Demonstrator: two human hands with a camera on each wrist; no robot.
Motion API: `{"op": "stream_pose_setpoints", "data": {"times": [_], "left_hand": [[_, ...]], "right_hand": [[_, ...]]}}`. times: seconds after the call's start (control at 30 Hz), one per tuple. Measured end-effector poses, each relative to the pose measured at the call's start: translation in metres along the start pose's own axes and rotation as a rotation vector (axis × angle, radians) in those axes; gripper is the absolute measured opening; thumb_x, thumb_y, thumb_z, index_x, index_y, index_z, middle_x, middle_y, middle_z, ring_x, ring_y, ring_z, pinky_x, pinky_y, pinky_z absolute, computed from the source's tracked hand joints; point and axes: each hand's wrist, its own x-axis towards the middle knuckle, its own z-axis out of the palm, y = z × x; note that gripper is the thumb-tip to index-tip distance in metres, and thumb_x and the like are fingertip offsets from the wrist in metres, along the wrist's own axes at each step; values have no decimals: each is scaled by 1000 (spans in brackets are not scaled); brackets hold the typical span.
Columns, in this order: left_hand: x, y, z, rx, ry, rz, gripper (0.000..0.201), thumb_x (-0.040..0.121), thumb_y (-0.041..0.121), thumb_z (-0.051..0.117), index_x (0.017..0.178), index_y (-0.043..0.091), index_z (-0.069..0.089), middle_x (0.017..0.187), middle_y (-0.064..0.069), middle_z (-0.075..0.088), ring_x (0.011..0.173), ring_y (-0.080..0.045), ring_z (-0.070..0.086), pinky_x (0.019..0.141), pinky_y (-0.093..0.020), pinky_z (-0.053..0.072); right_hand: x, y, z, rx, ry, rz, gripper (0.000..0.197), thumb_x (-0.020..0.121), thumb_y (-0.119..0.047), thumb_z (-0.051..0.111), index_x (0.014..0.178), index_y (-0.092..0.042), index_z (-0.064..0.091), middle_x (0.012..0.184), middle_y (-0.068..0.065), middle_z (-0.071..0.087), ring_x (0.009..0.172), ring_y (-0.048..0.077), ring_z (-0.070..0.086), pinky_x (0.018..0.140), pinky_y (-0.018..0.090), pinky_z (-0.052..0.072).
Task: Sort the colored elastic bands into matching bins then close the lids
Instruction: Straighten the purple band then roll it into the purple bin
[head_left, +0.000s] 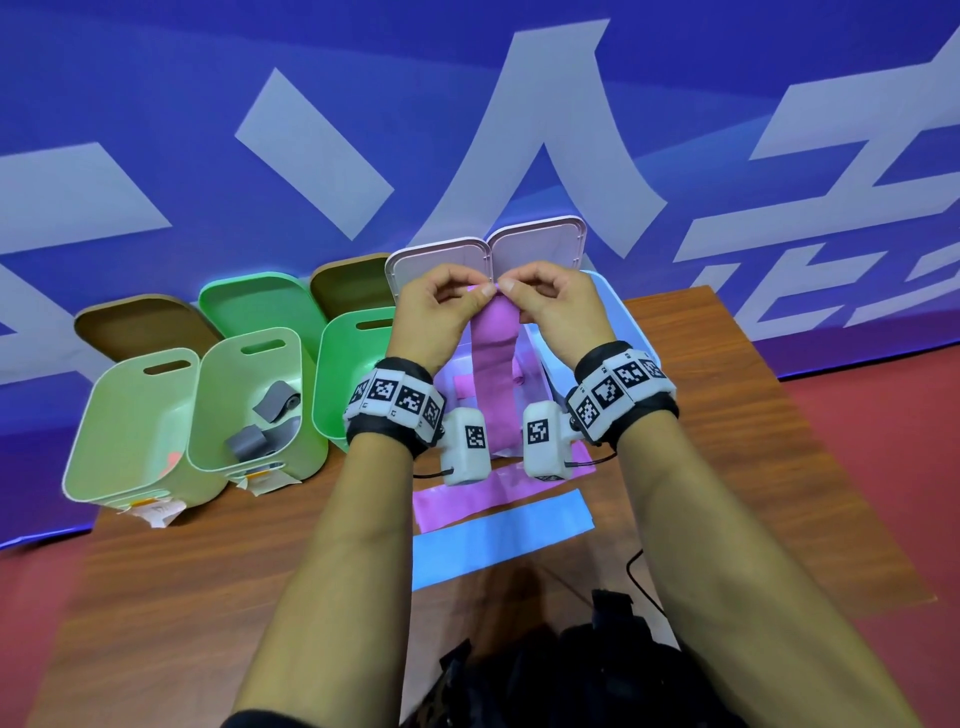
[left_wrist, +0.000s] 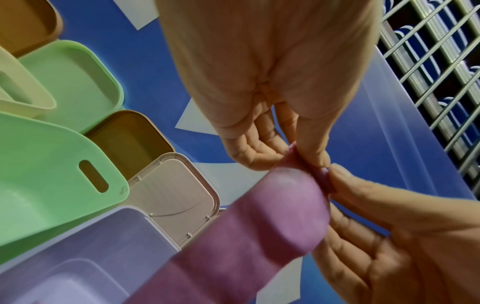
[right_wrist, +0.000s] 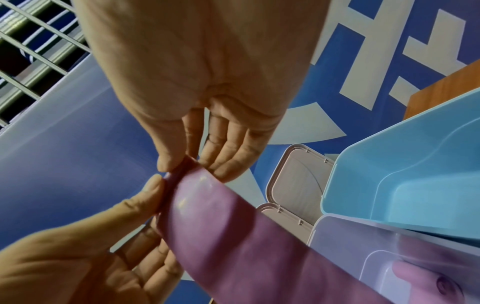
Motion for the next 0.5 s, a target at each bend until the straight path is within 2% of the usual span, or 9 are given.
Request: {"op": "stream_pose_setpoints", "data": {"times": [0.13, 0.2, 0.33, 0.43, 0.5], "left_hand": [[-1, 2, 1, -24, -18, -29, 2, 89, 9, 70, 88, 11, 69, 84, -6, 70, 79, -15, 65, 81, -35, 56], [-2, 1, 1, -7, -31, -41, 8, 94, 15, 66, 91, 9, 70, 82, -7, 68, 77, -15, 63, 79, -37, 56], [0, 0, 1, 22, -18, -17, 7, 93, 8, 65, 88, 12, 70, 83, -8, 68, 78, -18, 62, 81, -38, 54], [2, 1, 0, 5, -13, -13, 5, 91, 5, 67, 90, 9, 69, 87, -10, 71, 81, -17, 66, 82, -35, 55], [2, 2, 0, -6, -20, -8, 4, 89, 5, 69, 92, 8, 70, 92, -15, 72, 85, -19, 67, 85, -37, 56]], "right_hand": [[2, -1, 0, 1, 11, -11, 8, 91, -3, 66, 96, -3, 72, 93, 18, 72, 85, 21, 69, 86, 38, 59], [3, -2, -1, 20, 13, -12, 9, 89, -2, 68, 97, -3, 72, 95, 22, 72, 87, 23, 68, 87, 38, 59], [3, -4, -1, 8, 17, -6, 13, 85, 1, 69, 96, -5, 72, 94, 18, 72, 87, 21, 67, 88, 38, 59], [2, -5, -1, 43, 2, -6, 10, 88, -2, 69, 97, -5, 71, 91, 13, 72, 87, 20, 68, 86, 37, 59], [2, -4, 0, 45, 2, -9, 7, 90, -3, 67, 95, -6, 71, 90, 11, 73, 87, 21, 69, 86, 38, 59]]}}
